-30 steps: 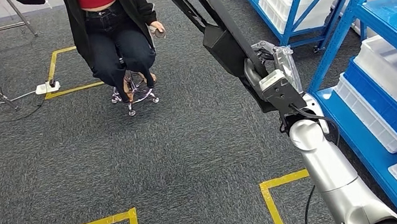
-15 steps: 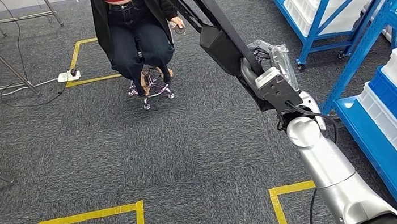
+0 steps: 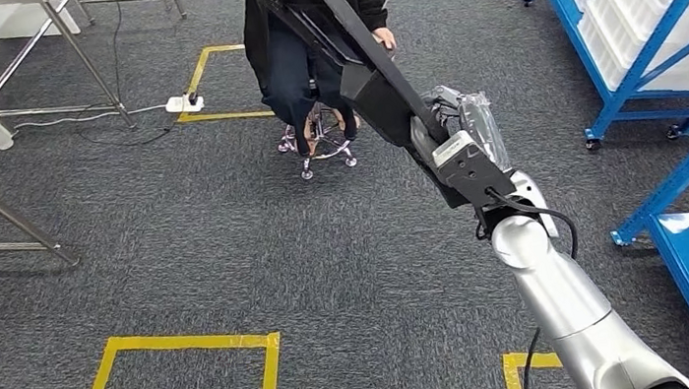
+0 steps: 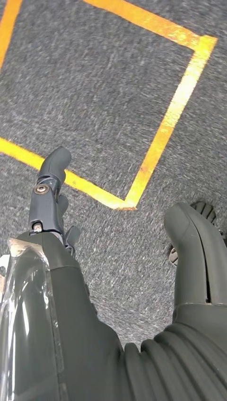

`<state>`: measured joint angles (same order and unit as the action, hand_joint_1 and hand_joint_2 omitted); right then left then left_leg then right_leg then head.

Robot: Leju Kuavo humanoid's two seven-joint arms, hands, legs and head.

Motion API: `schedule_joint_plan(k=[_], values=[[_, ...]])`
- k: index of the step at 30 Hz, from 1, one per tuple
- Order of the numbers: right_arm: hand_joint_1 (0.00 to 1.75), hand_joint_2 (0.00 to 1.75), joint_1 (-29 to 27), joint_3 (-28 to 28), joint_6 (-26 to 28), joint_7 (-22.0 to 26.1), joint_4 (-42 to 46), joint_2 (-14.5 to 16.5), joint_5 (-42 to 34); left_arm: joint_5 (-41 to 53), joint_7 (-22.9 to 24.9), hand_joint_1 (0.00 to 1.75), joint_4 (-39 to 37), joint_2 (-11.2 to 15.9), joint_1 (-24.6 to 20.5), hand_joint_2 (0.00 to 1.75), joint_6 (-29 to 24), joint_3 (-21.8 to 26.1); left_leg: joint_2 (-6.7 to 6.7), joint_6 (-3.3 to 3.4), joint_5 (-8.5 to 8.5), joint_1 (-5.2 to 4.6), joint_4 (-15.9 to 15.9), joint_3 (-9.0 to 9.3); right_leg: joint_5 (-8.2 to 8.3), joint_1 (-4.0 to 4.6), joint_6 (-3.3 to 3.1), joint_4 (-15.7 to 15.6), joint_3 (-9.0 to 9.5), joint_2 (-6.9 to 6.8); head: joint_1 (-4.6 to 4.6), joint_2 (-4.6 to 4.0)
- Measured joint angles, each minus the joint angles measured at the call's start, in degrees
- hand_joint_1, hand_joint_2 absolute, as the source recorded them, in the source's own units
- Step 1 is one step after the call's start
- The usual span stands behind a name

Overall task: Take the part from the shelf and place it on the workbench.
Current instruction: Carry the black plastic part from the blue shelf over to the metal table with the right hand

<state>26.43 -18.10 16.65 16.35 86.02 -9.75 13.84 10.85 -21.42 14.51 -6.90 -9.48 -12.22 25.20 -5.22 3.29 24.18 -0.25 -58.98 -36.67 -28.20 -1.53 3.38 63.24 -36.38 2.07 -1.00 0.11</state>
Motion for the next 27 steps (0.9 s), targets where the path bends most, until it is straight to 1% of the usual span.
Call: schedule_joint_plan(k=[1, 2, 3, 4, 5, 6, 7, 8, 9, 10, 11, 12, 13, 14, 15, 16, 17, 18, 19, 20, 21, 22, 23, 24, 25, 26, 27], values=[[1.75, 1.75, 0.0, -0.1, 0.0, -0.1, 0.0, 0.0, 0.1, 0.0, 0.0, 0.00, 0.0, 0.0, 0.0, 1.75, 0.0, 0.0, -0.57, -0.34, 0.09, -0.04, -0.2, -0.17, 0.82, -0.14, -0.06, -2.4, 1.13, 0.73, 0.02, 0.00], [1.75, 1.75, -0.1, -0.2, 0.0, -0.2, 0.0, 0.1, 0.2, 0.0, 0.0, 0.00, 0.0, 0.0, 0.1, 1.75, 0.0, 0.0, -1.09, -0.68, 0.12, -0.08, -0.3, -0.36, 1.11, -0.14, -0.36, -3.4, 1.68, 1.10, 0.02, 0.00], [1.75, 1.75, -0.1, -0.3, 0.0, -0.2, 0.0, 0.2, 0.3, 0.0, 0.0, 0.00, 0.0, 0.1, 0.2, 1.75, 0.0, 0.0, -1.58, -1.02, 0.09, -0.08, -0.4, -0.53, 1.20, -0.01, -0.80, -3.7, 1.84, 0.72, 0.07, 0.00], [1.75, 1.75, -0.1, -0.4, 0.0, -0.3, 0.1, 0.3, 0.3, 0.0, 0.0, 0.00, 0.0, 0.1, 0.4, 1.75, 0.0, 0.0, -1.84, -1.29, 0.04, 0.06, -0.3, -0.65, 1.29, -0.10, -1.17, -3.7, 1.92, 0.18, 0.07, 0.00], [1.75, 1.75, -0.1, -0.5, -0.1, -0.3, 0.1, 0.5, 0.4, -0.1, 0.0, 0.00, 0.0, 0.2, 0.6, 1.75, 0.0, 0.0, -1.25, -1.57, 0.24, 0.06, -0.5, -0.84, 1.37, -0.15, -1.52, -3.9, 2.06, -0.29, 0.11, 0.00], [1.75, 1.75, 0.0, -0.6, -0.1, -0.4, 0.1, 0.7, 0.4, -0.1, 0.0, 0.00, 0.0, 0.2, 0.6, 1.75, 0.0, 0.0, 0.00, -1.89, 0.96, 0.09, -1.6, -1.36, 1.43, -0.23, -1.93, -4.0, 2.22, -0.84, 0.27, 0.00], [1.75, 1.75, 0.1, -0.7, -0.1, -0.4, 0.1, 0.7, 0.5, -0.1, -0.1, 0.00, 0.0, 0.2, 0.6, 1.75, 0.0, 0.0, 1.60, -2.18, 2.19, 0.13, -3.7, -2.33, 1.41, -0.26, -2.29, -4.1, 2.40, -1.38, 0.42, 0.00], [1.75, 1.75, 0.1, -0.7, -0.1, -0.6, 0.1, 0.8, 0.7, -0.1, -0.1, 0.00, 0.0, 0.1, 0.6, 1.75, 0.0, 0.0, 3.25, -2.49, 3.81, 0.19, -6.9, -3.86, 1.31, -0.06, -2.62, -4.1, 2.54, -1.95, 0.58, 0.00], [1.75, 1.75, 0.1, -0.7, -0.1, -0.7, 0.1, 0.9, 0.9, -0.1, -0.2, 0.00, 0.0, 0.1, 0.6, 1.75, 0.0, 0.0, 4.20, -2.73, 5.41, 0.37, -10.6, -5.73, 1.19, 0.10, -2.91, -4.1, 2.64, -2.56, 0.70, 0.00], [1.75, 1.75, 0.1, -0.7, -0.1, -0.8, 0.1, 0.9, 1.1, -0.1, -0.3, 0.00, 0.0, 0.1, 0.6, 1.75, 0.0, 0.0, 4.63, -2.88, 6.42, 0.52, -13.6, -7.38, 1.08, 0.26, -3.04, -4.1, 2.71, -3.16, 0.70, 0.00], [1.75, 1.75, 0.0, -0.7, -0.1, -0.9, 0.1, 1.0, 1.3, -0.1, -0.3, 0.00, 0.0, 0.0, 0.7, 1.75, 0.1, 0.0, 4.85, -2.96, 6.54, 0.63, -15.1, -8.36, 0.97, 0.37, -3.18, -4.1, 2.76, -3.77, 0.71, 0.00], [1.75, 1.75, -0.1, -0.8, -0.1, -0.9, 0.1, 1.1, 1.4, -0.1, -0.3, 0.00, 0.0, 0.0, 0.7, 1.75, 0.1, 0.0, 5.02, -2.93, 5.63, 0.68, -14.5, -8.23, 0.85, 0.43, -3.24, -4.1, 2.85, -4.34, 0.71, 0.00], [1.75, 1.75, -0.2, -0.8, -0.1, -0.9, 0.1, 1.1, 1.5, -0.1, -0.3, 0.00, 0.0, 0.0, 0.7, 1.75, 0.1, 0.0, 5.32, -2.77, 3.93, 0.68, -11.8, -6.98, 0.71, 0.49, -3.26, -4.1, 2.99, -4.89, 0.72, 0.00], [1.75, 1.75, -0.2, -0.8, -0.1, -0.9, 0.2, 1.1, 1.5, -0.1, -0.3, 0.00, 0.0, 0.1, 0.7, 1.75, 0.1, 0.0, 6.22, -2.46, 2.08, 0.56, -8.0, -5.00, 0.54, 0.54, -3.21, -4.1, 3.19, -5.40, 0.73, 0.00], [1.75, 1.75, -0.2, -0.7, -0.1, -0.9, 0.3, 1.2, 1.6, -0.1, -0.4, 0.00, 0.0, 0.1, 0.6, 1.75, 0.1, 0.0, 7.28, -2.15, 0.81, 0.26, -4.5, -3.11, 0.34, 0.74, -3.03, -4.1, 3.35, -5.86, 0.73, 0.00], [1.75, 1.75, -0.2, -0.7, -0.1, -0.9, 0.4, 1.2, 1.7, -0.1, -0.4, 0.00, 0.0, 0.1, 0.6, 1.75, 0.1, 0.0, 8.10, -1.82, 0.12, -0.05, -2.0, -1.75, 0.18, 0.88, -2.84, -4.1, 3.47, -6.28, 0.69, 0.00], [1.75, 1.75, -0.3, -0.7, -0.1, -0.9, 0.5, 1.2, 1.8, -0.1, -0.4, 0.00, 0.0, 0.1, 0.5, 1.75, 0.0, 0.0, 8.59, -1.57, 0.04, -0.38, -0.8, -1.12, 0.02, 1.02, -2.59, -4.1, 3.57, -6.72, 0.67, 0.00], [1.75, 1.75, -0.3, -0.6, -0.2, -0.9, 0.6, 1.3, 1.9, -0.1, -0.4, 0.00, 0.0, 0.1, 0.5, 1.75, 0.0, 0.0, 8.29, -1.41, 0.23, -0.65, -0.6, -1.09, -0.09, 1.10, -2.35, -4.2, 3.66, -7.21, 0.65, 0.00], [1.75, 1.75, -0.4, -0.6, -0.3, -0.9, 0.7, 1.3, 2.1, -0.1, -0.4, 0.00, 0.0, 0.1, 0.5, 1.75, 0.0, 0.0, 7.62, -1.14, 0.13, -0.66, -0.3, -0.96, -0.21, 1.13, -2.10, -4.3, 3.89, -7.62, 0.63, 0.00], [1.75, 1.75, -0.5, -0.6, -0.4, -0.9, 0.7, 1.4, 2.2, -0.1, -0.4, 0.00, 0.0, 0.1, 0.5, 1.75, 0.0, 0.0, 7.02, -0.89, -0.05, -0.60, 0.1, -0.63, -0.43, 1.10, -1.83, -4.2, 3.95, -7.33, 0.59, 0.00], [1.75, 1.75, -0.5, -0.6, -0.4, -0.9, 0.8, 1.4, 2.3, -0.1, -0.4, 0.00, 0.0, 0.1, 0.5, 1.75, 0.0, 0.0, 6.43, -0.61, -0.24, -0.44, 0.6, -0.26, -0.94, 1.06, -1.70, -3.4, 3.73, -6.44, 0.56, 0.00], [1.75, 1.75, -0.5, -0.5, -0.5, -0.9, 0.9, 1.4, 2.3, -0.1, -0.4, 0.00, 0.0, 0.0, 0.4, 1.75, -0.1, 0.0, 5.86, -0.31, -0.46, -0.24, 1.0, 0.12, -1.86, 1.01, -1.71, -1.5, 2.91, -5.21, 0.46, 0.00], [1.75, 1.75, -0.5, -0.5, -0.5, -0.9, 0.9, 1.3, 2.3, -0.1, -0.4, 0.00, 0.0, 0.0, 0.3, 1.75, -0.1, 0.0, 5.30, -0.11, -0.57, -0.11, 1.2, 0.31, -3.07, 0.84, -1.85, 1.4, 1.41, -3.87, 0.36, 0.00], [1.75, 1.75, -0.6, -0.5, -0.5, -0.9, 0.9, 1.3, 2.3, -0.1, -0.3, 0.00, 0.0, 0.0, 0.2, 1.75, -0.1, 0.0, 4.64, 0.04, -0.59, -0.04, 1.3, 0.32, -4.41, 0.74, -2.00, 5.1, -0.52, -3.09, 0.32, 0.00], [1.75, 1.75, -0.7, -0.4, -0.6, -0.9, 0.9, 1.3, 2.3, -0.1, -0.3, 0.00, 0.0, 0.0, 0.1, 1.75, -0.1, 0.0, 3.92, 0.12, -0.60, -0.03, 1.2, 0.32, -5.39, 0.64, -1.99, 8.4, -2.45, -2.77, 0.24, 0.00], [1.75, 1.75, -0.8, -0.4, -0.6, -0.9, 0.8, 1.3, 2.3, -0.1, -0.3, 0.00, 0.0, -0.1, 0.2, 1.75, -0.1, 0.0, 3.16, 0.11, -0.58, 0.00, 1.2, 0.32, -5.66, 0.56, -1.77, 10.3, -3.75, -2.65, 0.23, 0.00], [1.75, 1.75, -0.9, -0.4, -0.7, -1.0, 0.8, 1.3, 2.4, -0.2, -0.3, 0.00, 0.0, -0.1, 0.3, 1.75, -0.1, 0.0, 2.36, 0.06, -0.55, 0.06, 1.1, 0.32, -5.06, 0.44, -1.32, 10.3, -4.11, -2.57, 0.23, 0.00]])
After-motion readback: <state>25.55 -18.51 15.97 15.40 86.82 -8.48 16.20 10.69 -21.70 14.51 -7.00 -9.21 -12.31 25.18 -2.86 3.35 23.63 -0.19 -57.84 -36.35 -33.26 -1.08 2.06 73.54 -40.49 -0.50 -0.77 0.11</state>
